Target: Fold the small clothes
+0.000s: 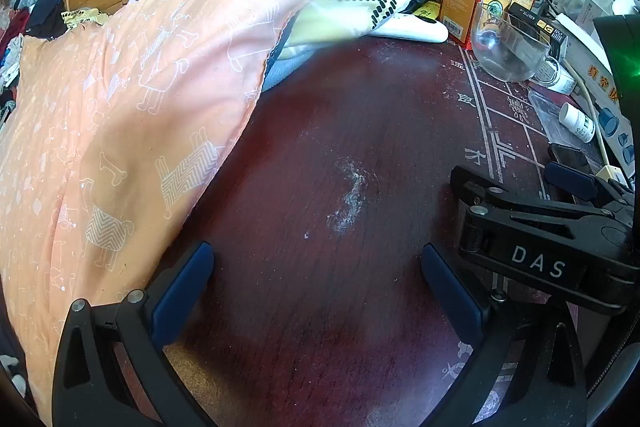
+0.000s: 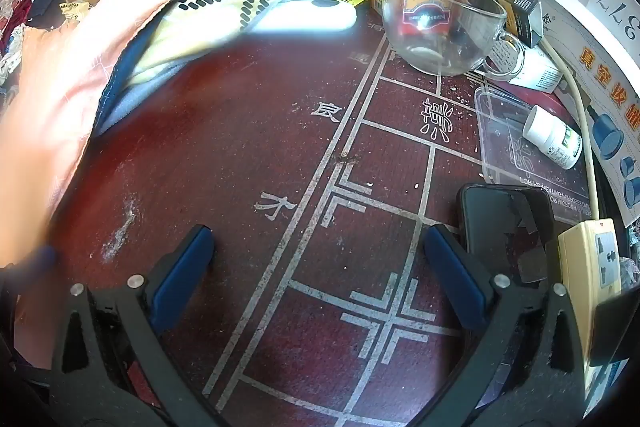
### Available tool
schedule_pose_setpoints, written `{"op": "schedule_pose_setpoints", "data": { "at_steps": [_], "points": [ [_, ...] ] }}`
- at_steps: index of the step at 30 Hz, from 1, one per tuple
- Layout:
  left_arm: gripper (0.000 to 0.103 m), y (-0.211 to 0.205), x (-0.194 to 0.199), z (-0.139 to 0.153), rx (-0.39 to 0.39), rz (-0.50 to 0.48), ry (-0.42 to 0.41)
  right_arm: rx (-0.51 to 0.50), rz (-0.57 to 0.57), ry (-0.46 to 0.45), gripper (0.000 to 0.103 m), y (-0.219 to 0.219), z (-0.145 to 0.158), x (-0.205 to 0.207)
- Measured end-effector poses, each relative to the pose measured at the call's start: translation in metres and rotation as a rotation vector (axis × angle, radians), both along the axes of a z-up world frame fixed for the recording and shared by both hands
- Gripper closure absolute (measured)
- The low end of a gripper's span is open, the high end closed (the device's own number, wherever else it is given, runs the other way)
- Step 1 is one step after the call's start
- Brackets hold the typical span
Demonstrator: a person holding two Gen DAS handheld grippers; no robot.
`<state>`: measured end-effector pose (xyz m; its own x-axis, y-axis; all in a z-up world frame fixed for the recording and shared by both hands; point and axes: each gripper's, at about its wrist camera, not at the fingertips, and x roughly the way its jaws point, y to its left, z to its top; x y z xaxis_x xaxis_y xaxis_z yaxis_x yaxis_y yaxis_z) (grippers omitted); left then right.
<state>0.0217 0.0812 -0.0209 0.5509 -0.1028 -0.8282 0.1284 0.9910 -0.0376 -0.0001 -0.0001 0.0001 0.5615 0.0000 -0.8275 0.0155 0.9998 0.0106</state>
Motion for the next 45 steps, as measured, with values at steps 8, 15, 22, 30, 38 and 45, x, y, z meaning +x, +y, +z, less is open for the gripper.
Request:
{"op": "schedule_pose_setpoints", "data": {
  "at_steps": [8,15,22,30,38,45],
  "points": [
    [0.000,0.0002,0.0000,0.0001,0.000,0.000,0.000,0.000,0.000,0.000,0.000,-0.0001,0.0001,-0.0001],
    [0.000,0.0013,-0.0002,0.0005,0.000,0.000,0.000,0.000,0.000,0.000,0.000,-0.0001,0.0000,-0.0001],
    [0.000,0.0039,-0.0011,0.0015,0.000,0.000,0.000,0.000,0.000,0.000,0.000,0.0000,0.0000,0.0000],
    [0.000,0.0034,-0.0008,0.0005,0.001,0.008,0.000,0.000,0.000,0.000,0.000,-0.0001,0.0000,-0.0001],
    [0.000,0.0029,-0.0009,0.0001,0.000,0.008,0.000,0.000,0.000,0.000,0.000,0.0000,0.0000,0.0000],
    [0.000,0.0035,-0.0010,0.0001,0.000,0.008,0.000,0.000,0.000,0.000,0.000,0.0000,0.0000,-0.0001]
  ]
}}
